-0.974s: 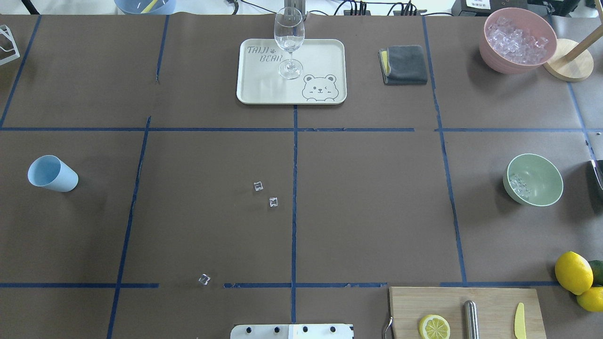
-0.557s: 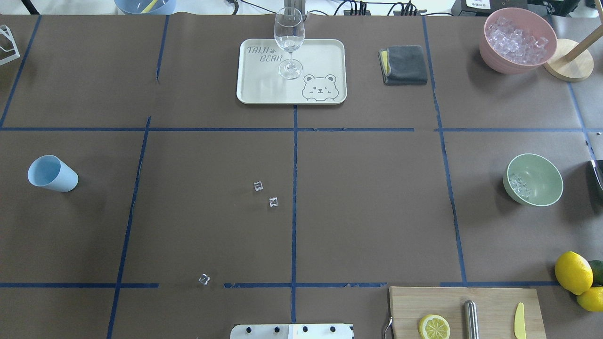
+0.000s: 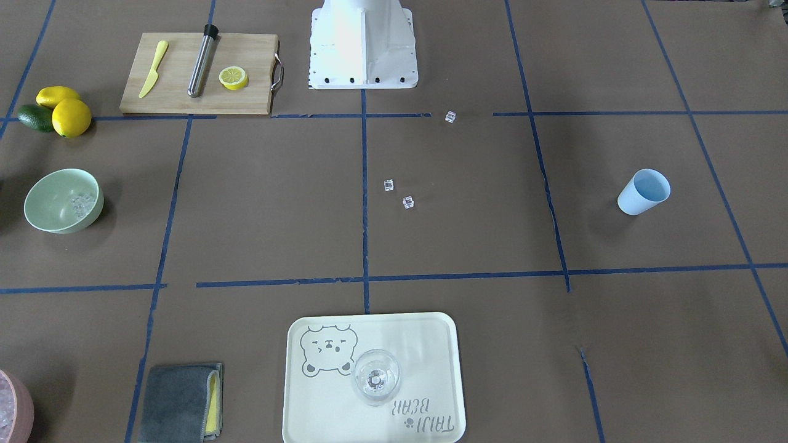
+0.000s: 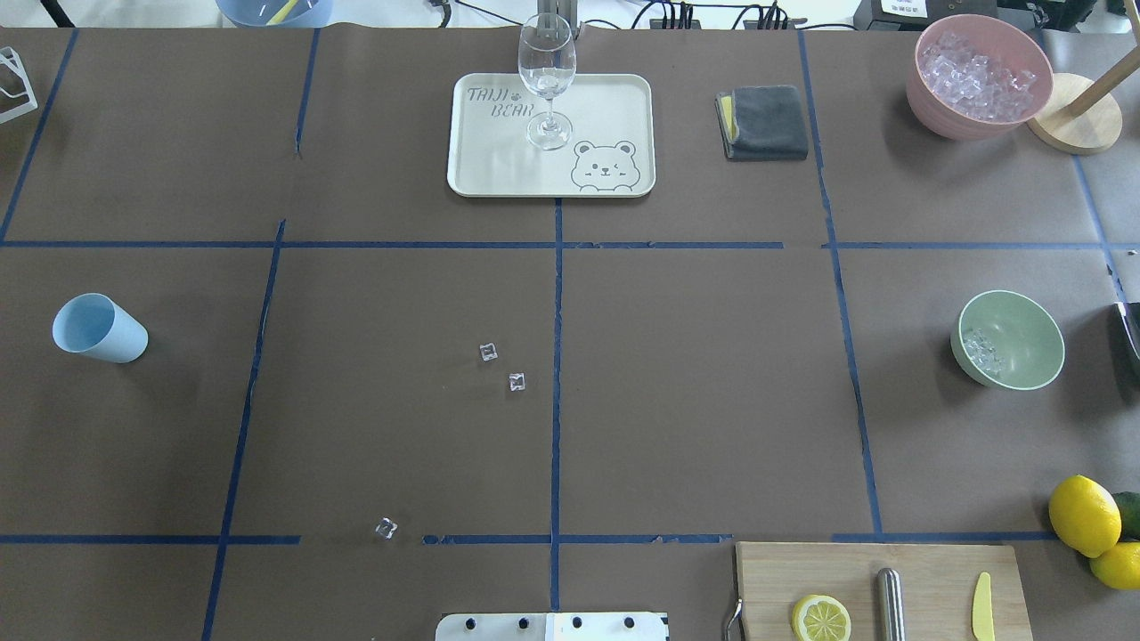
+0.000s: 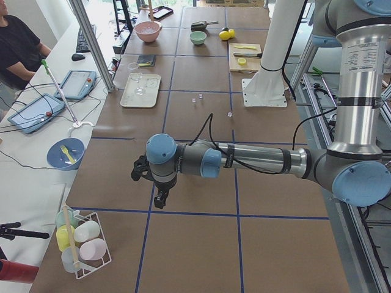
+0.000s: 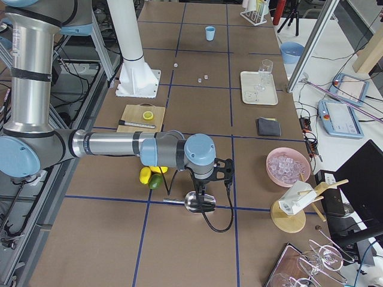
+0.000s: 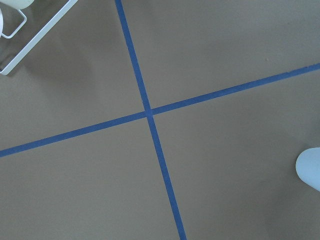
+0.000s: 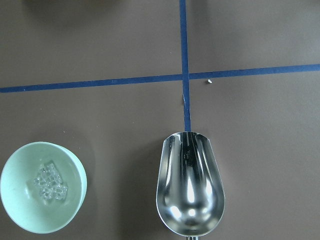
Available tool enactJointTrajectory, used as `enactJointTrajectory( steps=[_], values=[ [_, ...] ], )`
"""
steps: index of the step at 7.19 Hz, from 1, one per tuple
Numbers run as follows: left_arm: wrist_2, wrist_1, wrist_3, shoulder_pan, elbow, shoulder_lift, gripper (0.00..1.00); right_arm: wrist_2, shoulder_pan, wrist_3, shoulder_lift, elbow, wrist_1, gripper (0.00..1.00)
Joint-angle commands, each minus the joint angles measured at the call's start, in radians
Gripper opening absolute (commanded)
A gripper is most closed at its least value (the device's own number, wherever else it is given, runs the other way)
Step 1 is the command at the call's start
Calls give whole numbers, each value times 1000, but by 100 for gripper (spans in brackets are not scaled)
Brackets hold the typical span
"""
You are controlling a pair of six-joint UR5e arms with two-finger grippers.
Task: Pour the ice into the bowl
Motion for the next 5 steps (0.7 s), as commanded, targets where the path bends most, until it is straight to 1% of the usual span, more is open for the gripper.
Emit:
enactJointTrajectory(
  steps=[1,5],
  values=[
    [0,-6,-118,-2,-5,2,100,0,0,1,0,-2,1,100],
    [1,-10,-123,-1,-5,0,100,0,0,0,0,-2,1,100]
  ],
)
